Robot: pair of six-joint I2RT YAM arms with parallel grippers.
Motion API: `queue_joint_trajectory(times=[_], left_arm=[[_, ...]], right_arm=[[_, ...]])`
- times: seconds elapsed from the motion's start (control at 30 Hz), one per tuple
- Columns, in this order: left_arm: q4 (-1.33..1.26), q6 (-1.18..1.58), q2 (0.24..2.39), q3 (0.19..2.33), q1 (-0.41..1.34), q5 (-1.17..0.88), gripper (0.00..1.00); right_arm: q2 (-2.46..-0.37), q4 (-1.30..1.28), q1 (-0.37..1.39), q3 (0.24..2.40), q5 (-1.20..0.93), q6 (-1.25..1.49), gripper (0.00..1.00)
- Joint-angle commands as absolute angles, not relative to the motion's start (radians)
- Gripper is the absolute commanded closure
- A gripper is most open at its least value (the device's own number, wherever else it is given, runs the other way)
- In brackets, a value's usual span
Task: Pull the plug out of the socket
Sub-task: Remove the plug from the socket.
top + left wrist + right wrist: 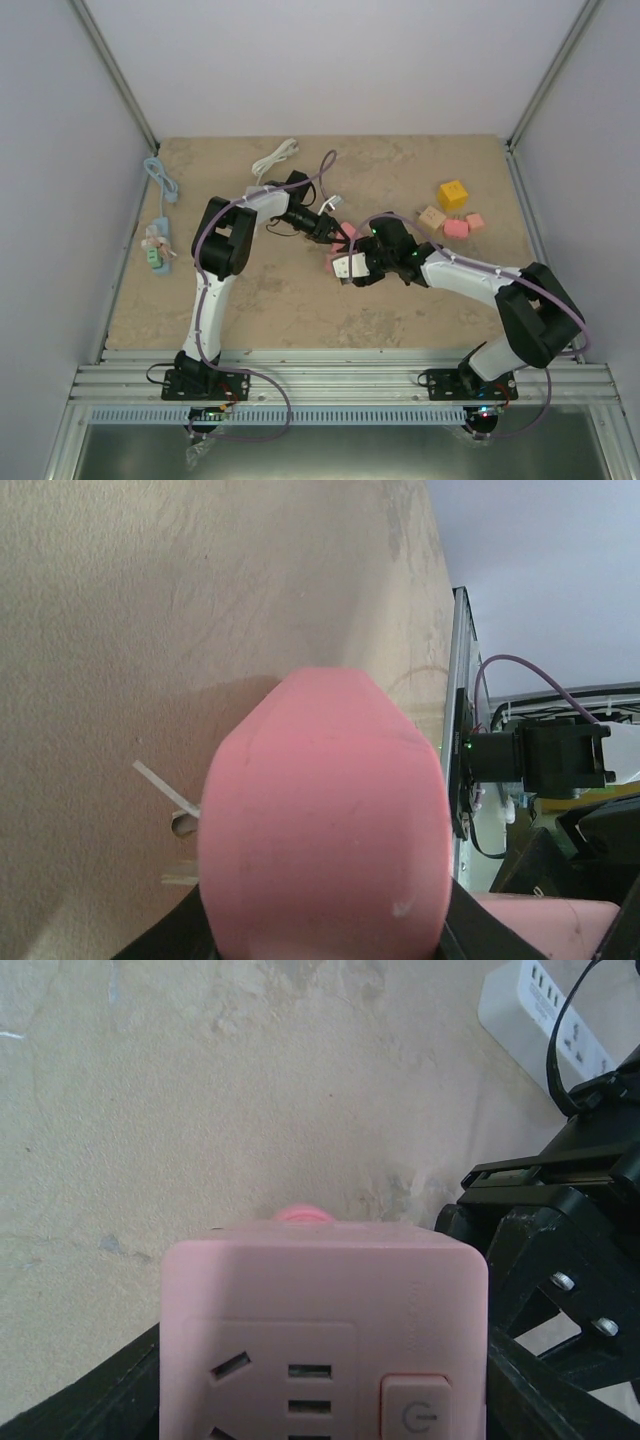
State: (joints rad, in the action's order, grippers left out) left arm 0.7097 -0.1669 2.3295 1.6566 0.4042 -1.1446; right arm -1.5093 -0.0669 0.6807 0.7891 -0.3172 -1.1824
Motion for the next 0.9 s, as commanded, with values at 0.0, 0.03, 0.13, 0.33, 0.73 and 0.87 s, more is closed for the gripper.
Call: queue_joint_trajectory(times=[0.0, 0.03, 0.13, 0.33, 0.73, 0.87], left_arm=[[0.725, -0.199, 2.373, 1.64, 0.37, -0.972, 1.0], [0.726, -0.196, 2.372, 1.639, 0.37, -0.972, 1.0], [0.722, -0.195, 2.372, 1.638, 0.37, -0.967, 1.0], [0.718, -0.192, 2.369, 1.634, 0.371, -0.964, 1.0], [0.72, -0.198, 2.368, 1.635, 0.371, -0.968, 1.0], [0.722, -0.199, 2.37, 1.635, 0.371, -0.971, 1.0]], right_arm=[[-1.5, -0.189, 0.643, 0.9, -0.35, -1.188, 0.88], [-1.504, -0.207, 0.64, 0.909, -0.355, -1.188, 0.88], [-1.519, -0.251, 0.634, 0.934, -0.362, -1.184, 0.88], [-1.551, -0.274, 0.629, 0.963, -0.344, -1.163, 0.88], [-1.527, -0.228, 0.62, 0.934, -0.328, -1.168, 0.87], [-1.486, -0.183, 0.608, 0.908, -0.326, -1.17, 0.87]])
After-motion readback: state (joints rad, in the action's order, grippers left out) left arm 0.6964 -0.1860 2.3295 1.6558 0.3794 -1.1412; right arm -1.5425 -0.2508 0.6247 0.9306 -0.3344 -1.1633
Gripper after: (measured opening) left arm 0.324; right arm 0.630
